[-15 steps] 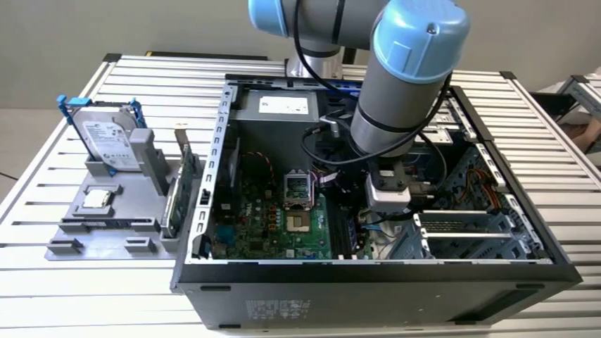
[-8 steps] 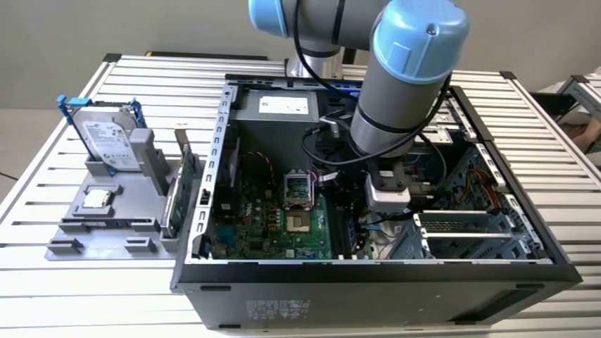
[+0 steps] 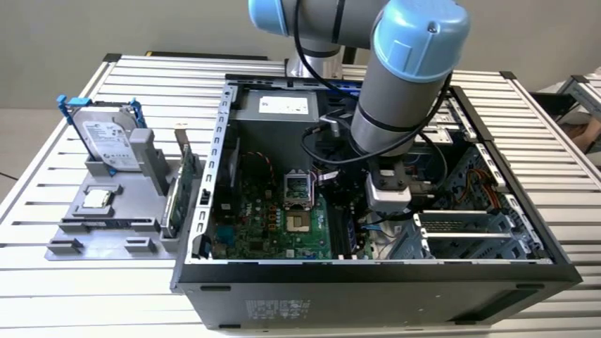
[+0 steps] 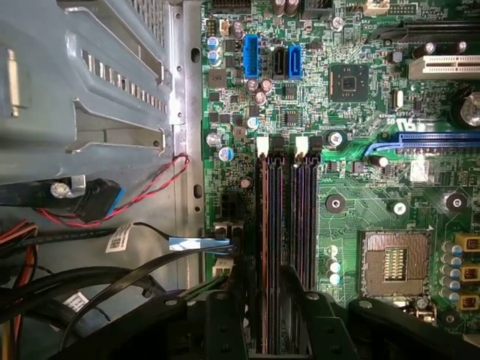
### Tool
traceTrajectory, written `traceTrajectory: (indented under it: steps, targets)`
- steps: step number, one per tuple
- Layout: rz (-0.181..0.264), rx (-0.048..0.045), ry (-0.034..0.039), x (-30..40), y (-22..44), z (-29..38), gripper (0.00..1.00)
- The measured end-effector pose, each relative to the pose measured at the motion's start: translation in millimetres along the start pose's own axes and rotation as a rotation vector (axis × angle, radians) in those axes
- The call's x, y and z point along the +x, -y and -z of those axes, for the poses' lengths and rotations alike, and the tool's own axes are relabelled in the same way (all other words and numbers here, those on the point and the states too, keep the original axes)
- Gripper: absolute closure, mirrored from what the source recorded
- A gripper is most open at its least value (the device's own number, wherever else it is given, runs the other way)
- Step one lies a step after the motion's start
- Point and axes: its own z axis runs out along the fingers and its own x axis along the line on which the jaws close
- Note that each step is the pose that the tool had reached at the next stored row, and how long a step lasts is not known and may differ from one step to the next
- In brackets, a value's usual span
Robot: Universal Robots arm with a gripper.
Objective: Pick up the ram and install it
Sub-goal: 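Insert the ram into the slot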
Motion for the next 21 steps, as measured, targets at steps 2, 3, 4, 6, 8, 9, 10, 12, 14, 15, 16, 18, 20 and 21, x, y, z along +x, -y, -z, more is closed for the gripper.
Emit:
traceTrajectory:
  steps: [2, 3, 4, 6, 8, 9, 10, 12, 14, 15, 16, 18, 20, 21]
  targets:
    - [0.0, 0.0003, 0.0001, 0.0, 0.0, 4.4, 0.0]
    - [0.0, 0.0004, 0.0002, -0.1, -0.1, 7.7, 0.0]
    - [0.0, 0.0003, 0.0001, -0.1, -0.1, 10.5, 0.0]
    - [0.0, 0.0007, 0.0001, -0.1, -0.2, 15.6, 0.0]
    - [0.0, 0.0011, 0.0001, -0.1, -0.3, 20.1, 0.0]
    - [0.0, 0.0014, 0.0001, -0.1, -0.4, 22.3, 0.0]
    - [0.0, 0.0017, 0.0001, -0.1, -0.5, 24.1, 0.0]
    - [0.0, 0.0025, 0.0002, -0.1, -0.9, 26.4, 0.0]
    - [0.0, 0.0035, 0.0001, -0.1, -1.3, 26.5, 0.0]
    - [0.0, 0.0039, 0.0002, -0.1, -1.2, 26.5, 0.0]
    - [0.0, 0.0041, 0.0002, -0.1, -1.2, 26.5, 0.0]
    - [0.0, 0.0044, 0.0002, -0.1, -1.3, 26.6, 1.0]
    - [0.0, 0.005, 0.0003, -0.1, -1.3, 26.6, 1.0]
    - [0.0, 0.0052, 0.0003, -0.1, -1.3, 26.6, 1.0]
